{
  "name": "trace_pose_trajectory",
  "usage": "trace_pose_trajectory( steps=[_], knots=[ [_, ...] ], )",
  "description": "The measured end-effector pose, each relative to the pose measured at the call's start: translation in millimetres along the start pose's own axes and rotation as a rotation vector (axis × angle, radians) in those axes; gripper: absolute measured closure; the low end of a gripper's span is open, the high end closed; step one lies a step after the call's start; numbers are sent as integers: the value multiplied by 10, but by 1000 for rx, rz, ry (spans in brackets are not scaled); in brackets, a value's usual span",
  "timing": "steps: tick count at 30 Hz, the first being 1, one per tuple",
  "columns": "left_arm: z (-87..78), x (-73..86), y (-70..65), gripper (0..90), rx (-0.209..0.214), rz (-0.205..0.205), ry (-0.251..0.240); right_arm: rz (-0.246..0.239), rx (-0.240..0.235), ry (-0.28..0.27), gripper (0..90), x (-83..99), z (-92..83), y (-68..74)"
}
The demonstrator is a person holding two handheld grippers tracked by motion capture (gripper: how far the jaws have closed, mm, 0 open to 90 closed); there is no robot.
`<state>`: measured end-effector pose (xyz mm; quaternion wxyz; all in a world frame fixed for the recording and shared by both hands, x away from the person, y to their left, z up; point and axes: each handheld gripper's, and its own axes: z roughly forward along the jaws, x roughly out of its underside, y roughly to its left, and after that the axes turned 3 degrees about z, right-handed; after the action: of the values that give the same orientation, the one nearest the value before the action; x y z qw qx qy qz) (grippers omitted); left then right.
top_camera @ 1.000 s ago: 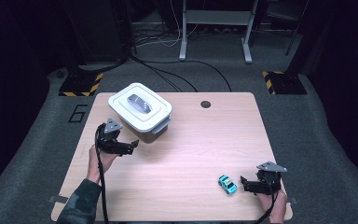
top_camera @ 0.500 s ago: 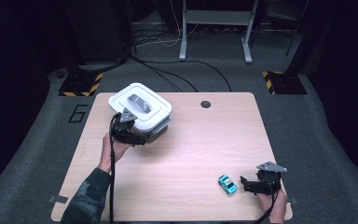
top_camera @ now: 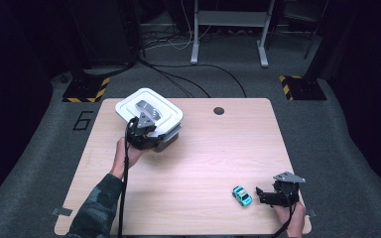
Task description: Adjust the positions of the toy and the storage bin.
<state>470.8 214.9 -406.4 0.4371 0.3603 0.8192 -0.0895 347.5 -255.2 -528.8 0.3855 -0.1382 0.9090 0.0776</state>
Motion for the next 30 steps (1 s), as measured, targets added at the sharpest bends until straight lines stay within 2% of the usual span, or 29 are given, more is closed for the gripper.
trace_pose_trajectory(
  steps=[4, 7, 14, 18, 23, 25, 30],
  knots=[
    [31, -30, -20, 512, 5, 28, -6, 1, 1, 0, 23, 0, 0, 0],
    [63, -62, -24, 535, 15, 33, -2, 1, 1, -1, 24, 0, 0, 0],
    [126, -103, -23, 609, -9, 45, -6, 4, 1, 0, 25, 1, -1, 2],
    [157, -136, 14, 616, -7, 27, -1, 4, 1, 0, 25, 1, -1, 2],
    [184, -154, -5, 627, -7, 24, -7, 5, 2, 0, 26, 1, -2, 2],
    [195, -166, -17, 636, -3, 10, -9, 5, 2, 0, 26, 1, -2, 2],
    [231, -198, -37, 635, 32, -12, -19, 5, 2, 0, 26, 1, -2, 2]
  ],
)
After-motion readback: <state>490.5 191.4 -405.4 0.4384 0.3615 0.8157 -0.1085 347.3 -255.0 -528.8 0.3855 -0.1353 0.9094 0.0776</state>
